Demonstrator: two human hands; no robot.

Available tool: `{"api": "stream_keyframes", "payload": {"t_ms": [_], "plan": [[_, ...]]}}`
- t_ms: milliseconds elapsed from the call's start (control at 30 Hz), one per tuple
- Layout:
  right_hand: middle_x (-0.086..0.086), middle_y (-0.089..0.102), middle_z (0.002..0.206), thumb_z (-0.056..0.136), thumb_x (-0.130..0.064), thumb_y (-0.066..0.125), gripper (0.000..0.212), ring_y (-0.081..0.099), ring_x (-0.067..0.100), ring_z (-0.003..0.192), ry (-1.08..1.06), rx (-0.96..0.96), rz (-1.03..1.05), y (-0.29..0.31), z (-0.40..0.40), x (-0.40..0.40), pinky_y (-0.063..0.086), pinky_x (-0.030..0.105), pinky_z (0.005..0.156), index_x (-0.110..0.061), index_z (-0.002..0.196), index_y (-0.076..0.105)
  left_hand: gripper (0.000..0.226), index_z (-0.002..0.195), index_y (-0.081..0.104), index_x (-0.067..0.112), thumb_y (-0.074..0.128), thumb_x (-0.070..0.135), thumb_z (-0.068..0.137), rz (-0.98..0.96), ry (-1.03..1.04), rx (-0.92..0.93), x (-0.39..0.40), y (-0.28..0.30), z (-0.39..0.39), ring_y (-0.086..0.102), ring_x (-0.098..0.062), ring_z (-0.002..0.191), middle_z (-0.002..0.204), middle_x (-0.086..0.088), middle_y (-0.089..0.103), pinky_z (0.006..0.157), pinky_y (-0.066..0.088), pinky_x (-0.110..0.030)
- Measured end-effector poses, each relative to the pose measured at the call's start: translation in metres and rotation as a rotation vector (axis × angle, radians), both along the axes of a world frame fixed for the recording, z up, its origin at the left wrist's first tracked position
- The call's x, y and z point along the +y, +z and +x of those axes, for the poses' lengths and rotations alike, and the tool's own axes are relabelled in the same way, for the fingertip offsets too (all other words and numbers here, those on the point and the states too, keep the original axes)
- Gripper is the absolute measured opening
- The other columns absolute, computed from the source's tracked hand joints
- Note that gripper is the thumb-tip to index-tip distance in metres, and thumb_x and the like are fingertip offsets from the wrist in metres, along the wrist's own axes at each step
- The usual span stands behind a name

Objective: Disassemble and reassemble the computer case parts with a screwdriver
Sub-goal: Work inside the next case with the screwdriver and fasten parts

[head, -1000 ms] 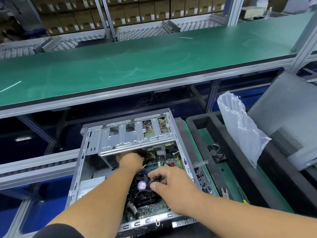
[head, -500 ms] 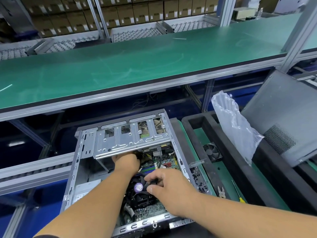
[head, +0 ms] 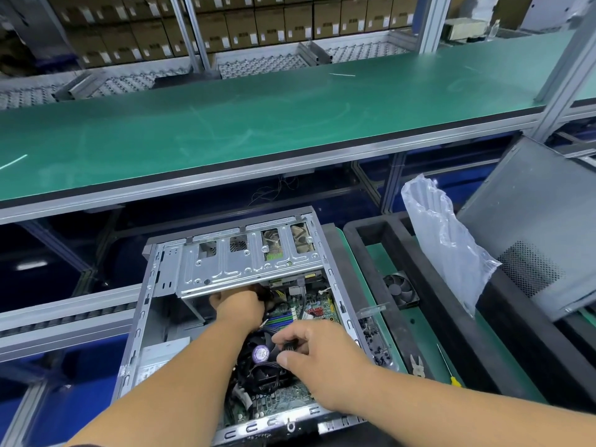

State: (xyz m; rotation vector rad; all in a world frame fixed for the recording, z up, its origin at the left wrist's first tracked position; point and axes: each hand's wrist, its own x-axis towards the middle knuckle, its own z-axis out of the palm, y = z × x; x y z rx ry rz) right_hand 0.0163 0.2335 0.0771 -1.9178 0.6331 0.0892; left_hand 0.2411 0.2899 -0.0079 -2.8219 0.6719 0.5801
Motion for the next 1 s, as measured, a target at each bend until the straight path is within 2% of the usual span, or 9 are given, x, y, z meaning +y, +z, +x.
{"api": "stream_keyframes", "payload": {"t_ms": [167, 267, 333, 400, 533, 633, 800, 867, 1000], "plan": [[-0.001, 0.072, 0.093, 0.093, -0.039, 0.072, 0.022, 0.070, 0.018, 0.083, 0.002, 0.003, 0.001, 0.000, 0.001, -0.001, 0.062, 0.042, 0.082, -0.046, 0.114, 0.070, 0.038, 0.069, 0.060, 0.019, 0.043, 0.033, 0.101, -0.029, -0.044, -0.085, 0.000, 0.001, -0.003, 0.046, -0.021, 0.086, 0.073, 0.003, 0.059, 0.097, 0.027, -0.043], [0.000, 0.072, 0.091, 0.092, -0.042, 0.072, 0.020, 0.064, 0.011, 0.071, -0.003, 0.003, -0.002, -0.002, 0.002, 0.000, 0.062, 0.042, 0.079, -0.048, 0.111, 0.069, 0.031, 0.071, 0.057, 0.021, 0.047, 0.030, 0.099, -0.002, -0.100, -0.109, -0.001, 0.004, -0.003, 0.054, -0.024, 0.100, 0.088, 0.004, 0.059, 0.100, 0.032, -0.040], [-0.003, 0.071, 0.090, 0.091, -0.043, 0.072, 0.019, 0.066, 0.011, 0.076, -0.011, 0.000, -0.014, -0.003, 0.004, 0.000, 0.062, 0.041, 0.081, -0.049, 0.109, 0.068, 0.021, 0.079, 0.059, 0.025, 0.050, 0.029, 0.097, 0.008, -0.109, -0.108, -0.004, 0.007, -0.003, 0.055, -0.027, 0.111, 0.098, 0.003, 0.060, 0.104, 0.034, -0.043], [-0.006, 0.069, 0.090, 0.091, -0.043, 0.072, 0.018, 0.068, 0.013, 0.083, -0.019, -0.004, -0.021, -0.004, 0.004, 0.000, 0.061, 0.038, 0.083, -0.048, 0.108, 0.067, 0.016, 0.084, 0.062, 0.027, 0.052, 0.027, 0.097, -0.003, -0.119, -0.094, -0.004, 0.010, -0.005, 0.056, -0.027, 0.112, 0.105, 0.002, 0.064, 0.099, 0.035, -0.040], [-0.013, 0.064, 0.098, 0.092, -0.042, 0.073, 0.019, 0.064, 0.006, 0.088, -0.036, -0.020, -0.027, -0.004, 0.005, 0.000, 0.056, 0.024, 0.083, -0.046, 0.110, 0.067, 0.024, 0.090, 0.066, 0.016, 0.046, 0.025, 0.101, -0.104, -0.129, -0.034, 0.002, 0.006, -0.006, 0.064, -0.028, 0.100, 0.092, -0.005, 0.067, 0.083, 0.039, -0.034], [-0.015, 0.062, 0.100, 0.093, -0.039, 0.073, 0.020, 0.063, 0.003, 0.087, -0.063, -0.018, 0.002, -0.003, 0.007, -0.001, 0.047, 0.009, 0.071, -0.046, 0.109, 0.066, 0.027, 0.083, 0.062, 0.014, 0.046, 0.025, 0.101, -0.161, -0.099, -0.012, 0.005, 0.004, -0.003, 0.066, -0.029, 0.095, 0.091, -0.008, 0.068, 0.074, 0.044, -0.031], [-0.015, 0.062, 0.102, 0.091, -0.037, 0.075, 0.019, 0.063, 0.004, 0.084, -0.104, -0.012, 0.057, -0.005, 0.010, 0.000, 0.045, 0.006, 0.062, -0.049, 0.103, 0.065, 0.025, 0.076, 0.053, 0.020, 0.045, 0.017, 0.099, -0.107, -0.099, 0.045, 0.000, 0.004, -0.003, 0.060, -0.027, 0.089, 0.090, -0.004, 0.064, 0.075, 0.045, -0.033], [-0.009, 0.063, 0.098, 0.090, -0.031, 0.077, 0.020, 0.059, 0.006, 0.077, -0.145, -0.038, 0.140, -0.006, 0.013, 0.001, 0.048, 0.011, 0.064, -0.044, 0.101, 0.067, 0.022, 0.083, 0.060, 0.020, 0.045, 0.016, 0.099, -0.072, -0.126, 0.067, -0.002, 0.007, -0.003, 0.063, -0.028, 0.101, 0.102, -0.004, 0.069, 0.081, 0.046, -0.034], [0.006, 0.070, 0.082, 0.090, -0.024, 0.078, 0.017, 0.060, 0.012, 0.068, -0.188, -0.073, 0.298, 0.004, 0.017, 0.000, 0.057, 0.033, 0.070, -0.034, 0.101, 0.070, 0.024, 0.107, 0.068, 0.016, 0.045, 0.017, 0.101, -0.033, -0.117, 0.114, -0.003, 0.025, -0.008, 0.062, -0.029, 0.112, 0.117, -0.006, 0.068, 0.094, 0.050, -0.039]]}}
